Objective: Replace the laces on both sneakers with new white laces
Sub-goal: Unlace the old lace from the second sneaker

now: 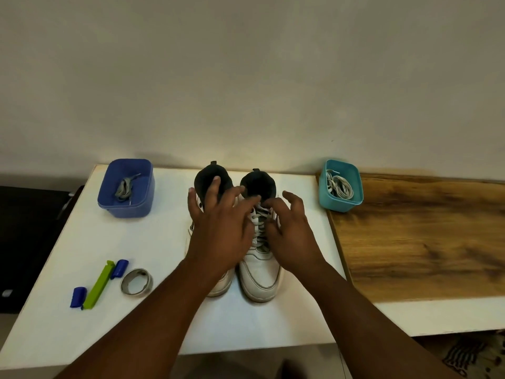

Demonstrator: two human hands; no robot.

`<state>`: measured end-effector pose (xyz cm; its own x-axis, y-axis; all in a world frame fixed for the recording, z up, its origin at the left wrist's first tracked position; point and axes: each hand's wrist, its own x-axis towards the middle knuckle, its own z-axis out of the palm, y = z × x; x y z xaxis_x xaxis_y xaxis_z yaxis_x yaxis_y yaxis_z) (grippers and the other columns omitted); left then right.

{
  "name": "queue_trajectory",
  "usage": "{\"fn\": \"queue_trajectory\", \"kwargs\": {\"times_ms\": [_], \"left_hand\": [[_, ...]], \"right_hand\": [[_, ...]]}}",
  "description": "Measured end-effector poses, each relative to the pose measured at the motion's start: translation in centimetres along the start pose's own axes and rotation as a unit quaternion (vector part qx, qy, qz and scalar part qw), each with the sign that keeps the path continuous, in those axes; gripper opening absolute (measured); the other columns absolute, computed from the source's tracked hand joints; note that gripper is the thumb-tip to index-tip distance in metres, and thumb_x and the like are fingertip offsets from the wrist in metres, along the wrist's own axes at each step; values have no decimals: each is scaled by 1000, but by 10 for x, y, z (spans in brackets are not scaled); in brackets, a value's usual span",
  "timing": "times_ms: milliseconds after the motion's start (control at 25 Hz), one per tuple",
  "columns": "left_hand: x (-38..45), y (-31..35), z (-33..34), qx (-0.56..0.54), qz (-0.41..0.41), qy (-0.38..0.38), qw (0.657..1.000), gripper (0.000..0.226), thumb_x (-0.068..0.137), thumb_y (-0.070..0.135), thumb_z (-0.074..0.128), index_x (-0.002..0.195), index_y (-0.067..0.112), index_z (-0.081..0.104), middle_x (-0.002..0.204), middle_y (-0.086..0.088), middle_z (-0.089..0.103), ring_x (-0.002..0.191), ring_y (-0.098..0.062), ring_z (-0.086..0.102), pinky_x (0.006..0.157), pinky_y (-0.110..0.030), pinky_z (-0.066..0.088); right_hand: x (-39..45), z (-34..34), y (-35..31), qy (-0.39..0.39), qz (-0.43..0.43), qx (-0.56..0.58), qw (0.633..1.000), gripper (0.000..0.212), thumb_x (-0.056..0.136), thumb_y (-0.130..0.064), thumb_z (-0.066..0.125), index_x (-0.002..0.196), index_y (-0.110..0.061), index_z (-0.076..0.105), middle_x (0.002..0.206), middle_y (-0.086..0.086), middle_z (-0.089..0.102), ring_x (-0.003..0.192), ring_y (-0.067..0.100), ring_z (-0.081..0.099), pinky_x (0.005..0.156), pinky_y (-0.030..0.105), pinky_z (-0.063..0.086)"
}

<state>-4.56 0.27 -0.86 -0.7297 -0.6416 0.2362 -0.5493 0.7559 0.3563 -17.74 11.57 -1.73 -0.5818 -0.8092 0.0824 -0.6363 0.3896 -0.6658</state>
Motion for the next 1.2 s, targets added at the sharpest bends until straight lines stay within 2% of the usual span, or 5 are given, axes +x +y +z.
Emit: {"fn": "queue_trajectory", "kwargs": {"times_ms": [200, 360, 560, 760, 1200], "left_hand": [[3, 0, 9, 23, 2, -13, 1000, 40, 95, 55, 44, 132, 42, 52, 149, 9, 49, 154, -24, 18, 119, -65, -4], [3, 0, 8, -1, -3, -17, 1000, 35, 94, 55, 49, 125, 39, 52, 147, 13, 50, 154, -16, 20, 119, -60, -10], [5, -1, 7, -30, -4, 11, 999, 19, 99, 45, 51, 113, 34, 55, 131, 10, 63, 149, -17, 34, 121, -59, -7], [7, -5, 3, -26, -25, 5, 999, 11, 95, 41, 50, 103, 36, 55, 123, 14, 64, 150, -17, 31, 120, -64, -5], [6, 4, 14, -85, -30, 26, 996, 19, 92, 43, 58, 106, 36, 67, 134, 12, 57, 150, -22, 26, 120, -61, -1]], "right_hand": [[6, 8, 1, 56, 79, 144, 985, 2, 96, -35, 65, 98, -34, 65, 120, -5, 60, 111, 11, 60, 95, 43, 56], [14, -2, -3, 173, 296, 434, 833, 5, 104, -21, 56, 102, -20, 61, 106, 4, 68, 91, 19, 69, 79, 35, 58], [-1, 1, -4, 110, 21, 134, 985, 47, 101, -14, 47, 140, -38, 54, 151, -4, 38, 129, 12, 49, 106, 29, 48], [-8, 0, -9, 53, 10, -193, 980, 46, 94, -40, 33, 134, -35, 55, 164, 9, 28, 139, 32, 37, 107, 46, 41], [-7, 4, -8, 43, 19, 3, 999, 41, 100, -21, 52, 140, -32, 58, 163, -1, 27, 146, 20, 36, 114, 38, 42]]}}
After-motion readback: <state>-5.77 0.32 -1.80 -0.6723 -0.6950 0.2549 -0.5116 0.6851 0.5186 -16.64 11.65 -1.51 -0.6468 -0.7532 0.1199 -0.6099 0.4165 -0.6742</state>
